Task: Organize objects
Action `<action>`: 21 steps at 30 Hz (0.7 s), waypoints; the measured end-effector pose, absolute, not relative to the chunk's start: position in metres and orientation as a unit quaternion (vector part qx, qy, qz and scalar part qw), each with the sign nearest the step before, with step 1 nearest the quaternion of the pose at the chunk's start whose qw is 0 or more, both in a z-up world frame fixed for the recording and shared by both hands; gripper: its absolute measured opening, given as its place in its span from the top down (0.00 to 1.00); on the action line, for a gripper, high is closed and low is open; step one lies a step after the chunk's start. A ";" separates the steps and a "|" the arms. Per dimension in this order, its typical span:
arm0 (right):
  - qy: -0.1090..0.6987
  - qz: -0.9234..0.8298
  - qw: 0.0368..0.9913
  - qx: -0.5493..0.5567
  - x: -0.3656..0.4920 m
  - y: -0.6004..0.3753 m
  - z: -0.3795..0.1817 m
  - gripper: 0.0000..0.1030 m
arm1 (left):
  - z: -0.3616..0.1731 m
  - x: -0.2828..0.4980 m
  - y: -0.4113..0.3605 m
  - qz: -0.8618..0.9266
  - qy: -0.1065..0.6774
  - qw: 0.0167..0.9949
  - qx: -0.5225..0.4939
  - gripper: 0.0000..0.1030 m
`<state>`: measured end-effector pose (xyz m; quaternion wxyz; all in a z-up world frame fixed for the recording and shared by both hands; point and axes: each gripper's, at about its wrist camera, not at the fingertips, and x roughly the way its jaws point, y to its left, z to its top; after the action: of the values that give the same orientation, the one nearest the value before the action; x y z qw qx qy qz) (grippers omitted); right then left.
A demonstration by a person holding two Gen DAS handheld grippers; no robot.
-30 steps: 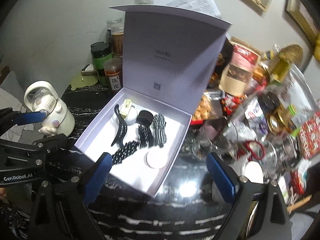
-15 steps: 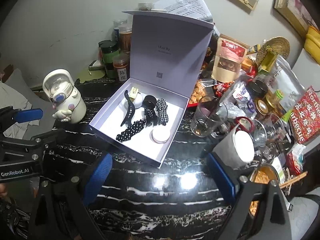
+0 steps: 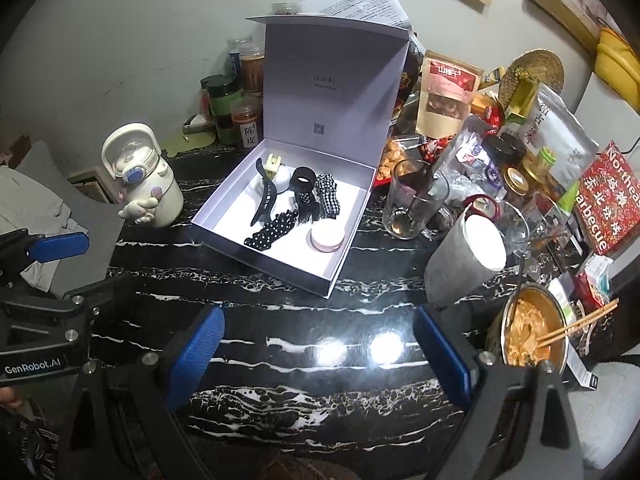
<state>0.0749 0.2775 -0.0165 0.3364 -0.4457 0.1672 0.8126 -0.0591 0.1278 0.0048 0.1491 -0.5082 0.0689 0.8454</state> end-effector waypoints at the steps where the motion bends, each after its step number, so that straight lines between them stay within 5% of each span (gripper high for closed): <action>1: 0.167 0.813 0.337 -0.444 0.076 0.276 -0.016 0.07 | 0.005 -0.058 0.128 0.845 0.070 0.150 -0.509 0.26; 21: 0.162 0.821 0.331 -0.436 0.080 0.263 -0.009 0.07 | 0.014 -0.043 0.125 0.855 0.065 0.153 -0.490 0.25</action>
<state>0.0803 0.2632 -0.0094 0.3311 -0.4360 0.1623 0.8209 -0.0428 0.1253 0.0144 0.1531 -0.4905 0.0651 0.8554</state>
